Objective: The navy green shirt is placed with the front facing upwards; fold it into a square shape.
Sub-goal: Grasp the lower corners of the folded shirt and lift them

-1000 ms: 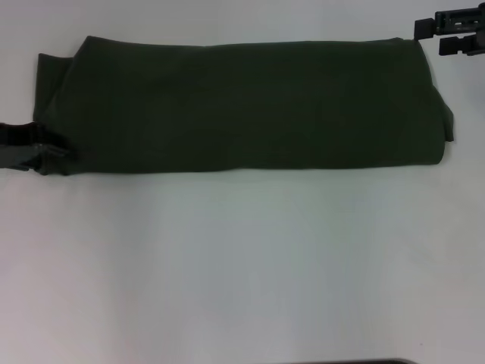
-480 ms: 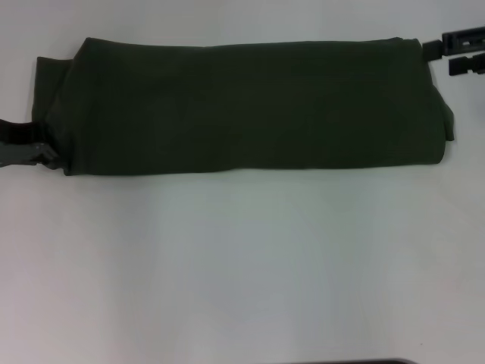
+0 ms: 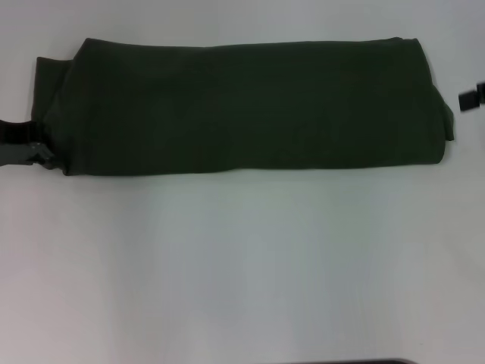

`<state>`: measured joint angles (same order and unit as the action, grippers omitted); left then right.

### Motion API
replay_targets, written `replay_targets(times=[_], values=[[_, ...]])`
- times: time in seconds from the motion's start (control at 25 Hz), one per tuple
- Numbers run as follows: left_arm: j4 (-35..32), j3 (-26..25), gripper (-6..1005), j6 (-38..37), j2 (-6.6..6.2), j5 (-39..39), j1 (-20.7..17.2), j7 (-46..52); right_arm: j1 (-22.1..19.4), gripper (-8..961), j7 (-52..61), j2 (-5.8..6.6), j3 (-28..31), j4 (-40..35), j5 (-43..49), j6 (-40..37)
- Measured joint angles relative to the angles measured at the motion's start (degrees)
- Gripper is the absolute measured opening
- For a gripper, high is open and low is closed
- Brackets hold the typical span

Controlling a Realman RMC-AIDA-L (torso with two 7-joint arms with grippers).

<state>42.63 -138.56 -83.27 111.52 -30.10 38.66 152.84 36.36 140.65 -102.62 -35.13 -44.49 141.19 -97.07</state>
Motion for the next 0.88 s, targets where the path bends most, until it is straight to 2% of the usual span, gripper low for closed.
replay_targets(times=[0.16,0.36,0.4,0.88], values=[[0.00,0.00,21,0.25,0.00,0.04,0.17,0.04,0.03,915,-2.68,-1.61,-0.56,0.23,4.70,0.42],[0.00,0.04,27,0.41,0.02,0.05,0.49,0.25,0.10,910,-4.62,-3.72,-0.76,0.47,5.34,2.98],[0.00,0.04,28,0.39,0.04,0.04,0.55,0.25,0.10,909,-4.62,-3.72,-0.76,0.47,5.34,2.98],[-0.01,0.07,42,0.46,0.34,0.04,0.63,0.03,0.56,897,-6.71,-7.25,-1.17,4.88,5.30,10.95]])
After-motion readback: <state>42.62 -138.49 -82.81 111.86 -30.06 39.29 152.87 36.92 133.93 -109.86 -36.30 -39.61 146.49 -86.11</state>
